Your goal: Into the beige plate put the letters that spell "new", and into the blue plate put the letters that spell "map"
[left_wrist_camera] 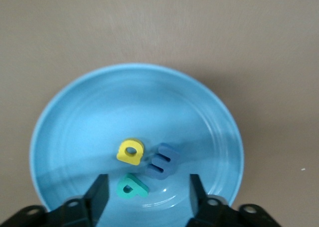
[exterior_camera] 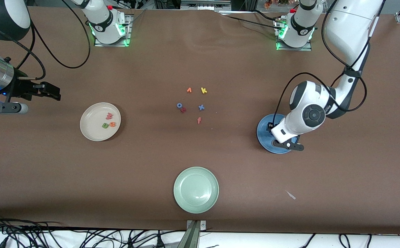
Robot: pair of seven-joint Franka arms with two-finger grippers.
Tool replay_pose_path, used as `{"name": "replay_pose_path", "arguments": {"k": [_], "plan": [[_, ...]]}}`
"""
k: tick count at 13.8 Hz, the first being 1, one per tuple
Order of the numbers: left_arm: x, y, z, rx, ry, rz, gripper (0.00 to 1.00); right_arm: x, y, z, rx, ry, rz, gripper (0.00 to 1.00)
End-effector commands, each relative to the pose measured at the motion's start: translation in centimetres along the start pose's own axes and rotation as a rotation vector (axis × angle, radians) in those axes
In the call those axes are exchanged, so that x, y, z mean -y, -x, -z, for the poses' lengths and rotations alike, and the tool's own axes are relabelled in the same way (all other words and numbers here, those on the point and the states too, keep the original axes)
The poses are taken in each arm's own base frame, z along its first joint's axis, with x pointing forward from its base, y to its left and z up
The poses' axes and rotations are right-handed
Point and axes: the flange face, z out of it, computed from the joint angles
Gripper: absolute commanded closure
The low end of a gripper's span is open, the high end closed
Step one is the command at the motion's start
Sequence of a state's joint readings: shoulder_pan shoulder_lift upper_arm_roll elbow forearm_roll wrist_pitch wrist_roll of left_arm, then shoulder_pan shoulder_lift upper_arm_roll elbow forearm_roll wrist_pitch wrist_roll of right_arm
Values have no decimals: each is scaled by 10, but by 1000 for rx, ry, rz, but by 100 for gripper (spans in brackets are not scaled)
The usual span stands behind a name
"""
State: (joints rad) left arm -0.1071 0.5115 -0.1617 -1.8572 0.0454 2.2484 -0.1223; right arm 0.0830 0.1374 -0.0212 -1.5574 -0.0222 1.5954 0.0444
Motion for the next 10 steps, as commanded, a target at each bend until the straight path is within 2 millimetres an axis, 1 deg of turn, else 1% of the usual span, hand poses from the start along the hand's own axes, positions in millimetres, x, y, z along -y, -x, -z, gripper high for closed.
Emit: {"name": "replay_pose_path", "arguments": {"k": [1, 2, 3, 6, 7, 8, 9, 10], "plan": [[4, 8, 77, -28, -34, 11, 0, -1, 3, 1, 3, -17, 7, 0], [8, 7, 110, -22, -39, 17, 0, -1, 3, 1, 3, -17, 7, 0], [9, 10, 133, 11, -45, 13, 0, 0, 3, 1, 3, -18, 8, 0], [12, 14, 220, 4, -54, 3, 0, -1, 3, 1, 3, -17, 7, 0], [9, 25, 251, -27, -63, -10, 0, 0, 3, 1, 3, -18, 8, 0], [16, 39, 281, -64, -67, 8, 0, -1, 3, 0, 4, -17, 7, 0], [32, 53, 304, -83, -54, 44, 0, 0, 3, 1, 3, -18, 8, 0], [43, 68, 327, -97, -29, 72, 0, -1, 3, 1, 3, -17, 7, 0]]}}
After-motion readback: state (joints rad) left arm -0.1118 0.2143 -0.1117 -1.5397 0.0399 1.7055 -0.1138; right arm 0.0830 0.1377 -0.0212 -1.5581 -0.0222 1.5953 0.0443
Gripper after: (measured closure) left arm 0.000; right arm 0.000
